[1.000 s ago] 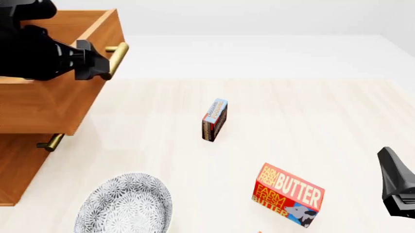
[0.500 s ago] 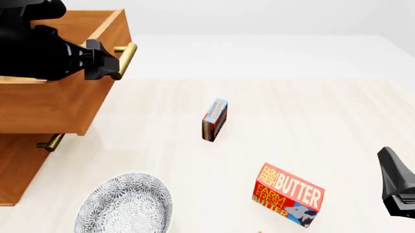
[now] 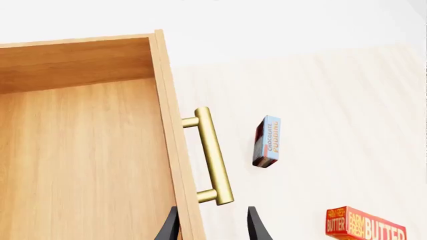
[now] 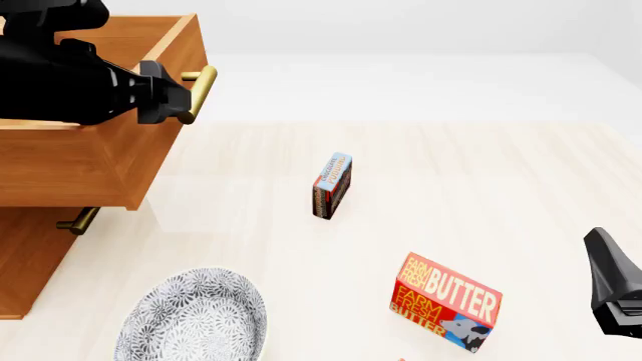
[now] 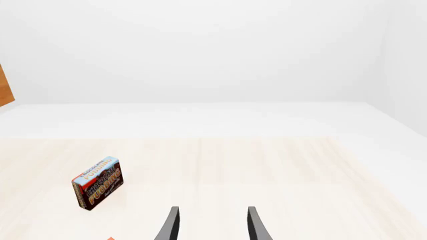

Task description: Put the chocolate pudding in the top drawer of the cabinet and close it.

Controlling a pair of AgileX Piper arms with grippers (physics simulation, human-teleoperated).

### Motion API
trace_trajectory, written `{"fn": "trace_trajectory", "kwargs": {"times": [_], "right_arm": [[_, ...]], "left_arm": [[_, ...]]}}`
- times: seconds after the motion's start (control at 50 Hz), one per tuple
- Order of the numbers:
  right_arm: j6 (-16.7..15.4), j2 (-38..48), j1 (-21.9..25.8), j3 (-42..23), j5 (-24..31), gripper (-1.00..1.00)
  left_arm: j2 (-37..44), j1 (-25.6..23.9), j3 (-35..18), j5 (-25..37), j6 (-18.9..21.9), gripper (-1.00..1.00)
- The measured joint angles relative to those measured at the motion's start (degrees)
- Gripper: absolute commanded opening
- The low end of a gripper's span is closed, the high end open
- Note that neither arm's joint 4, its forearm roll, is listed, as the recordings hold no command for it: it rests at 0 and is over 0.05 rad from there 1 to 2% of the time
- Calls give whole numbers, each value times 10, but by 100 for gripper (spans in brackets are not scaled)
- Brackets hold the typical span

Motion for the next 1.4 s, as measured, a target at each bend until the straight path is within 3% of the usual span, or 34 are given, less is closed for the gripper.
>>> {"fn": "trace_trajectory", "kwargs": {"times": [0.72, 1.2, 1.4], "right_arm": [[0, 0, 0, 0, 0, 100], [0, -2, 0, 0, 2, 100], [0, -2, 0, 0, 2, 100]], "left_arm": [[-6, -16, -7, 18, -32, 100], [-25, -28, -30, 57, -21, 100], [-69, -51, -56, 64, 20, 100]]}}
